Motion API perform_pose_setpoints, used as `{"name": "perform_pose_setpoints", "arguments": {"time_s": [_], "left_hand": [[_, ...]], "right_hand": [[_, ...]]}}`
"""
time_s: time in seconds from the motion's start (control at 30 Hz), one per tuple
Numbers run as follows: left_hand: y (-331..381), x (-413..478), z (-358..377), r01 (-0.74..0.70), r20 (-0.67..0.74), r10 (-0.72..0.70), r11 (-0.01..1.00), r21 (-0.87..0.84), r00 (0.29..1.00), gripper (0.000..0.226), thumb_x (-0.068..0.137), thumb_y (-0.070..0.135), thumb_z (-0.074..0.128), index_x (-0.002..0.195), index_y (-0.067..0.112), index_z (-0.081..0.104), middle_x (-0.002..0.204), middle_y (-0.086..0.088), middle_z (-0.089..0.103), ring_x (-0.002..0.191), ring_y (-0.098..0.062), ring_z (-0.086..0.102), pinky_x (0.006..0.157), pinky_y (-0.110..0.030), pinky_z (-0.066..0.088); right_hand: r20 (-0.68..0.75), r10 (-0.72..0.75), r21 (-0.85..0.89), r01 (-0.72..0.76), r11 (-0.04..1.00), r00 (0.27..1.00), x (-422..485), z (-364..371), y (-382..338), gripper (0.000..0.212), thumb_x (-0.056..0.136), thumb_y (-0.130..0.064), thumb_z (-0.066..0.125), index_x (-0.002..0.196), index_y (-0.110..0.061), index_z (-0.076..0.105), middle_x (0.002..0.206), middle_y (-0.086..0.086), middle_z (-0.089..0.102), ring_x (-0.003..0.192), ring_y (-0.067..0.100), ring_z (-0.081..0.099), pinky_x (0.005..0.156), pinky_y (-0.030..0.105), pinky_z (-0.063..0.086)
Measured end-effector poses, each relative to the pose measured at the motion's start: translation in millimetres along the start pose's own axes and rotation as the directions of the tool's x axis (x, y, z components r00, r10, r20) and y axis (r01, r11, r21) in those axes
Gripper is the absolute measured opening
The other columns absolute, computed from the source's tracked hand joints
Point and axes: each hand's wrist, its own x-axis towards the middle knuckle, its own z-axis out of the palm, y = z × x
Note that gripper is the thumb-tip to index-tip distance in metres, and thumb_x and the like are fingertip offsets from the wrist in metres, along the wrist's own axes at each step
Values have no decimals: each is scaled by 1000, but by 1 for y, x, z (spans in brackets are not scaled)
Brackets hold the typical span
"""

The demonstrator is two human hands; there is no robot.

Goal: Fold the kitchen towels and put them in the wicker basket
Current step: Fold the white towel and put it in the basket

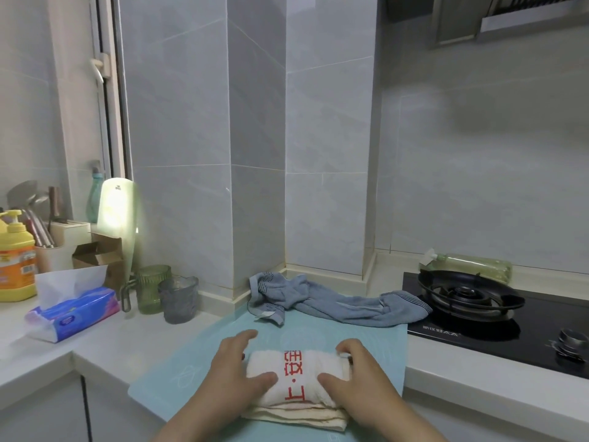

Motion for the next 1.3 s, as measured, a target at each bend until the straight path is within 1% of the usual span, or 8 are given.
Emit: {"name": "perform_pose_setpoints", "arguments": {"time_s": [0.07, 0.17, 0.33, 0.57, 0.73, 0.87, 1.0, 1.3], "left_hand": [[-3, 0, -4, 98, 113, -90, 993, -68, 990, 78, 74, 38, 80, 138, 33, 35, 134, 11, 45, 117, -10, 52, 99, -25, 44], [-1, -6, -10, 77, 211, -45, 986, -147, 976, 59, 76, 25, 81, 124, 26, 47, 115, 8, 65, 101, -6, 64, 84, -21, 53], [5, -20, -10, -9, 169, 41, 983, -186, 985, 65, 67, 17, 82, 115, 35, 44, 108, 1, 62, 97, -9, 64, 81, -23, 55], [1, -33, -12, -45, 162, 66, 990, -134, 985, 65, 62, 18, 84, 112, 38, 47, 105, 2, 62, 94, 2, 62, 81, -23, 56], [0, -17, -14, 37, 101, -3, 940, -338, 995, 64, 59, 2, 78, 116, 23, 55, 108, -7, 71, 96, -16, 70, 85, -36, 57], [8, 14, -12, 39, 19, -34, 913, -406, 999, 70, 50, 0, 70, 115, 22, 55, 107, -8, 70, 102, -28, 67, 83, -48, 58], [7, 27, -6, 86, 32, -80, 887, -453, 996, 54, 72, -4, 78, 113, 22, 53, 106, -10, 67, 95, -28, 68, 74, -38, 60], [0, 30, -2, 110, 161, -56, 930, -350, 985, 63, 70, -1, 79, 117, 25, 47, 112, -3, 66, 100, -15, 67, 77, -28, 58]], "right_hand": [[84, 84, 104, -93, 990, 993, -2, -4, 1, 63, 76, -51, 73, 121, -37, 32, 126, -15, 49, 116, 8, 52, 98, 24, 42], [153, 36, 127, -56, 990, 988, -6, -9, 2, 59, 71, -48, 76, 118, -33, 45, 114, -15, 60, 102, 2, 59, 93, 24, 50], [117, -13, 278, -20, 960, 993, -22, -7, 2, 60, 75, -27, 79, 119, -39, 40, 115, -12, 56, 102, 3, 59, 77, 13, 48], [157, -20, 173, -8, 985, 987, -39, -16, -6, 57, 71, -26, 78, 111, -41, 41, 103, -11, 57, 83, -1, 59, 70, 9, 47], [34, -72, 341, 57, 938, 997, -18, -12, -9, 51, 75, -2, 76, 110, -31, 52, 103, 2, 63, 87, 11, 65, 74, 22, 56], [-98, -100, 394, 131, 910, 990, 12, 0, -19, 54, 78, 6, 71, 108, -34, 51, 108, -1, 60, 95, 11, 59, 66, 15, 50], [-20, -75, 372, 77, 925, 997, 28, 7, -10, 62, 78, 4, 67, 114, -41, 46, 113, 1, 56, 97, 15, 59, 69, 19, 54], [211, -10, 271, -48, 961, 977, 42, -2, 2, 63, 79, -18, 78, 126, -31, 39, 115, -5, 60, 104, 10, 60, 80, 20, 53]]}}
